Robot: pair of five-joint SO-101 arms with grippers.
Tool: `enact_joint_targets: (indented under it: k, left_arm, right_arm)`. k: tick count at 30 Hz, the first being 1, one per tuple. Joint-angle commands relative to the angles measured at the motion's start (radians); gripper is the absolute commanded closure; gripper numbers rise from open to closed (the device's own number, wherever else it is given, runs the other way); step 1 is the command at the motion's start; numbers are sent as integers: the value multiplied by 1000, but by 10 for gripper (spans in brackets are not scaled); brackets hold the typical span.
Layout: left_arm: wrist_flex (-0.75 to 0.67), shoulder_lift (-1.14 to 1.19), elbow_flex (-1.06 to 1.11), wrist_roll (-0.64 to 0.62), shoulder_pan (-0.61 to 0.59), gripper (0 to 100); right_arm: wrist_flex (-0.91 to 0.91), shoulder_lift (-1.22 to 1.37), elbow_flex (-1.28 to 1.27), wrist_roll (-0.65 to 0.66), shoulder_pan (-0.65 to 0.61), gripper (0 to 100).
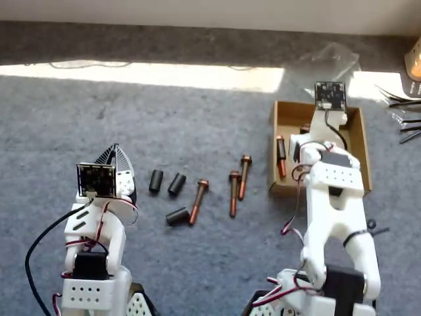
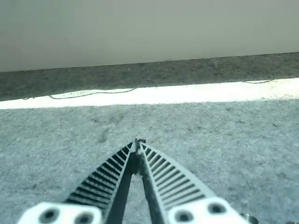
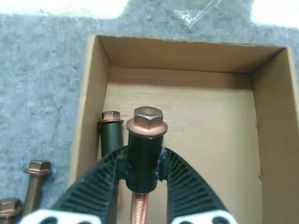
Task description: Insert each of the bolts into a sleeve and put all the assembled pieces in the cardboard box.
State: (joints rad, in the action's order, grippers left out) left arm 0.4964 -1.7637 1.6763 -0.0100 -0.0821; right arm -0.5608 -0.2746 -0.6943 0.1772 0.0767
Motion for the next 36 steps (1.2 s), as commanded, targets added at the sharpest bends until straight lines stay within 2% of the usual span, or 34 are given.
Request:
enact_joint_targets:
  k: [1, 7, 13, 19, 25, 31, 36]
  left_arm:
    - [2, -12, 21, 8, -12, 987]
    - [2, -5, 21, 8, -12, 987]
    - [2, -5, 21, 8, -12, 987]
    - [2, -4, 21, 8, -12, 987]
    - [2, -4, 21, 8, -12, 987]
    - [2, -4, 21, 8, -12, 987]
    - [12, -8, 21, 9, -13, 987]
  right_arm:
    - [44, 84, 130, 14, 13, 991]
    - [22, 289, 251, 17, 13, 991]
    - [-166, 460, 443, 20, -8, 985]
    - [-286, 544, 576, 15, -27, 871]
    - [-312, 470, 596, 14, -47, 861]
    - [-318, 251, 584, 14, -67, 861]
    - [-432, 59, 535, 20, -134, 861]
